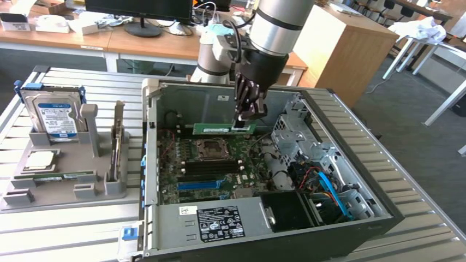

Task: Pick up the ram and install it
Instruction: 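Pick up the ram and move it above insertion slot, then insert the ram into the slot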

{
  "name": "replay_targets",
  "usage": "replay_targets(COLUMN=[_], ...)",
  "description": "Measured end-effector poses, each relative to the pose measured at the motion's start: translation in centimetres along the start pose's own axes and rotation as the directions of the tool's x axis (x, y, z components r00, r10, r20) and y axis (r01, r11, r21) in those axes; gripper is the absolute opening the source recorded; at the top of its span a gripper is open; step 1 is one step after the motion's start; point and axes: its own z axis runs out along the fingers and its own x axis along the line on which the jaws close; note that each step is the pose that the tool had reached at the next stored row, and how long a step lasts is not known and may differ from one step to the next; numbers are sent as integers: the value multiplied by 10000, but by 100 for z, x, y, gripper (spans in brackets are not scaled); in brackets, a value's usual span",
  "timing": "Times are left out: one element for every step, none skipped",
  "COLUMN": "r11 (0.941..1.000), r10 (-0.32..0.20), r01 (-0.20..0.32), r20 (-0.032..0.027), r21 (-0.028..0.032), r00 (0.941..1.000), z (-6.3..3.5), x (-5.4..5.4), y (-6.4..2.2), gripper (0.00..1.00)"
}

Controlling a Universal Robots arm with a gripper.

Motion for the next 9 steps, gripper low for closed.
replay_targets(r11=[10000,10000,10000,10000,10000,10000,10000,10000,10000], r10=[2,4,6,7,8,8,8,8,8], r01=[-2,-4,-6,-7,-8,-8,-8,-8,-8], r20=[0,1,0,1,-1,-2,-2,0,0], r21=[1,0,0,0,0,0,0,1,0], r00=[10000,10000,10000,10000,10000,10000,10000,10000,10000], z=[9,19,27,35,39,39,39,40,40], x=[0,1,1,1,1,1,1,2,1], y=[0,-1,-1,-2,-2,-2,-2,-2,-2], gripper=[11,11,11,11,11,11,11,11,11])
